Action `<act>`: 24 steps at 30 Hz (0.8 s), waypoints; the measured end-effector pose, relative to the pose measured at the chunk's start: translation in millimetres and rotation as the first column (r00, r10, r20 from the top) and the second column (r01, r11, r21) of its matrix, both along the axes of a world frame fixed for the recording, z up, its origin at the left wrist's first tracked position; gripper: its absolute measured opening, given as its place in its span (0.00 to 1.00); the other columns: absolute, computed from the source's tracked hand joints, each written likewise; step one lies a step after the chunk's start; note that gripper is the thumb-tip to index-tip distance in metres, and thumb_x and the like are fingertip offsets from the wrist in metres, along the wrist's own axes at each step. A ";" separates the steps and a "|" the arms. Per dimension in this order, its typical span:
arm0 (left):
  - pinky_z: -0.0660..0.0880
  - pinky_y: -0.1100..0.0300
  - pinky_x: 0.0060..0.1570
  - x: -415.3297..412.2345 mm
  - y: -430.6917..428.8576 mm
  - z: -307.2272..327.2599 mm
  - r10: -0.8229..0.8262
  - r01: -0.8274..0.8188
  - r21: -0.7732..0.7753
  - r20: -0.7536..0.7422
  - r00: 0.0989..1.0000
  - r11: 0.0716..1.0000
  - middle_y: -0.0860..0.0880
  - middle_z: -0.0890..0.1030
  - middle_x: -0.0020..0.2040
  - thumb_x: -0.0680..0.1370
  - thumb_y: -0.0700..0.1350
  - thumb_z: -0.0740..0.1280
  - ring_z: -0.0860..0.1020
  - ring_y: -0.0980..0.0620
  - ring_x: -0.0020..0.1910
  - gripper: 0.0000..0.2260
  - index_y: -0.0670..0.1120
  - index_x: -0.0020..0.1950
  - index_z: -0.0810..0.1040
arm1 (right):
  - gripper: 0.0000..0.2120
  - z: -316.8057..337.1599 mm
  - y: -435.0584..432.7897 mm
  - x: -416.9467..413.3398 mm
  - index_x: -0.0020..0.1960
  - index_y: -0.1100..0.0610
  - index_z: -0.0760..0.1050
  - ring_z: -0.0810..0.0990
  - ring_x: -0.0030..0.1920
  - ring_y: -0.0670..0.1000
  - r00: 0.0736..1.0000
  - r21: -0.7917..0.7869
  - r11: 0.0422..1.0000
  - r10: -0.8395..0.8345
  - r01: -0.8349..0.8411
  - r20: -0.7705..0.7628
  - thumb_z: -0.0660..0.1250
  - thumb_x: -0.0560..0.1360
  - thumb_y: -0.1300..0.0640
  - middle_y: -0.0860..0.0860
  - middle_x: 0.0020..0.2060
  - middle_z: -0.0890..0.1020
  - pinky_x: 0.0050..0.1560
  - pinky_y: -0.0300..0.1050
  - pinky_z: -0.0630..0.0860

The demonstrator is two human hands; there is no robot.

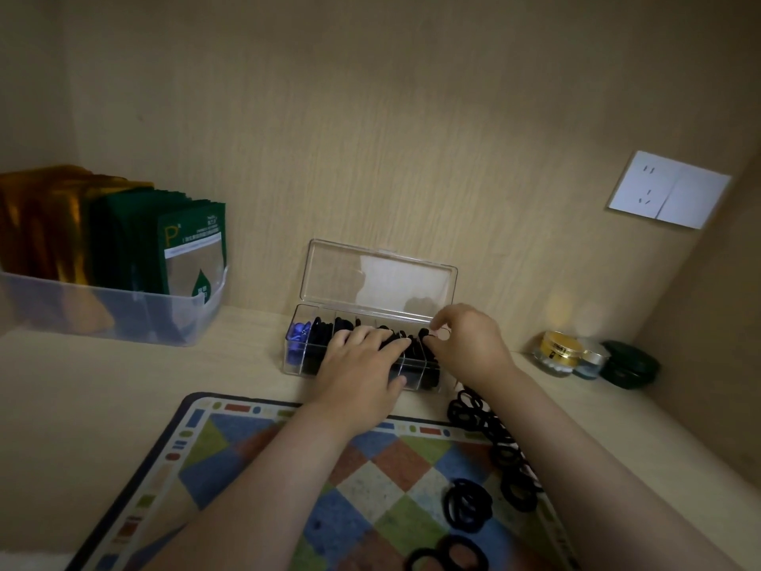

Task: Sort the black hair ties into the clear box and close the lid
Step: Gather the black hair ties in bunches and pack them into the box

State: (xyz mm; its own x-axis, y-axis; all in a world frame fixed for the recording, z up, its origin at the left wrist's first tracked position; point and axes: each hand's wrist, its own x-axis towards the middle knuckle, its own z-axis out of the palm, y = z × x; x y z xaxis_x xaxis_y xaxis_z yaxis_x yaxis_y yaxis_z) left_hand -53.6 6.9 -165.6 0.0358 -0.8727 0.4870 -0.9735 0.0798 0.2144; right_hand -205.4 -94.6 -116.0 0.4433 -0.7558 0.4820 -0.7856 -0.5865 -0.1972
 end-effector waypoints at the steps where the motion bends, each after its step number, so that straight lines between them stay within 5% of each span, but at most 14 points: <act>1: 0.50 0.54 0.74 0.1 -0.1 -0.2 0.000 0.000 -0.003 0.000 1.000 1.000 0.53 0.64 0.77 0.82 0.58 0.57 0.57 0.52 0.76 0.25 0.57 0.79 0.59 | 0.10 1.3 0.7 -0.3 0.55 0.53 0.79 0.79 0.53 0.49 0.998 0.012 0.999 0.029 -0.030 0.048 0.72 0.74 0.54 0.49 0.53 0.81 0.59 0.45 0.74; 4: 0.50 0.53 0.74 0.3 -0.4 -0.7 0.000 0.000 -0.008 -0.002 1.000 1.000 0.54 0.64 0.77 0.82 0.58 0.57 0.57 0.51 0.76 0.25 0.57 0.78 0.59 | 0.13 0.9 5.4 -4.0 0.60 0.56 0.80 0.80 0.57 0.50 0.979 0.048 0.978 0.204 -0.205 0.018 0.70 0.77 0.61 0.51 0.57 0.83 0.61 0.38 0.72; 6: 0.50 0.53 0.74 0.3 -0.9 -0.8 -0.003 0.003 -0.010 -0.003 1.000 1.000 0.53 0.65 0.76 0.82 0.58 0.57 0.57 0.51 0.76 0.25 0.57 0.78 0.59 | 0.11 -4.1 8.7 -7.4 0.59 0.55 0.82 0.81 0.57 0.51 0.959 0.055 0.962 0.271 -0.267 -0.087 0.64 0.80 0.60 0.51 0.54 0.85 0.68 0.49 0.71; 10: 0.51 0.53 0.74 0.0 -1.1 -1.2 -0.001 0.001 -0.012 -0.003 1.000 1.000 0.54 0.65 0.76 0.82 0.58 0.58 0.58 0.51 0.76 0.25 0.57 0.78 0.59 | 0.19 -9.8 18.7 -14.5 0.55 0.49 0.82 0.62 0.77 0.44 0.955 -0.008 0.984 0.171 -0.179 -0.240 0.52 0.84 0.48 0.45 0.61 0.82 0.78 0.55 0.40; 13: 0.51 0.53 0.74 -0.3 -0.5 -0.4 0.003 -0.003 -0.017 -0.003 1.000 1.000 0.54 0.65 0.76 0.81 0.58 0.58 0.58 0.51 0.76 0.25 0.57 0.78 0.60 | 0.25 -9.1 24.3 -14.6 0.60 0.45 0.81 0.54 0.79 0.44 0.925 0.031 0.986 0.164 -0.164 -0.342 0.47 0.83 0.40 0.42 0.67 0.78 0.76 0.58 0.32; 18: 0.51 0.54 0.74 -0.9 1.3 1.5 -0.006 0.006 -0.024 -0.004 1.000 1.000 0.54 0.66 0.76 0.81 0.58 0.59 0.58 0.52 0.76 0.25 0.57 0.78 0.61 | 0.37 -9.4 10.6 -11.5 0.59 0.46 0.81 0.58 0.78 0.46 0.881 0.087 0.983 0.184 -0.162 -0.437 0.39 0.76 0.30 0.41 0.61 0.81 0.76 0.58 0.36; 21: 0.51 0.53 0.75 0.2 1.8 1.4 -0.019 0.019 -0.016 -0.012 1.000 1.000 0.54 0.65 0.76 0.81 0.57 0.59 0.58 0.52 0.76 0.25 0.58 0.78 0.60 | 0.26 2.1 15.8 -13.1 0.59 0.48 0.81 0.68 0.73 0.48 0.916 0.123 0.978 0.201 -0.168 -0.348 0.52 0.79 0.34 0.44 0.61 0.82 0.75 0.52 0.52; 24: 0.49 0.52 0.76 -0.5 3.0 3.3 -0.026 0.026 -0.031 -0.023 0.999 0.999 0.54 0.64 0.77 0.81 0.57 0.59 0.56 0.52 0.77 0.24 0.58 0.78 0.61 | 0.15 15.4 24.8 -24.3 0.64 0.49 0.79 0.75 0.62 0.42 0.961 0.173 0.957 0.254 -0.233 -0.111 0.64 0.80 0.48 0.42 0.60 0.80 0.59 0.31 0.65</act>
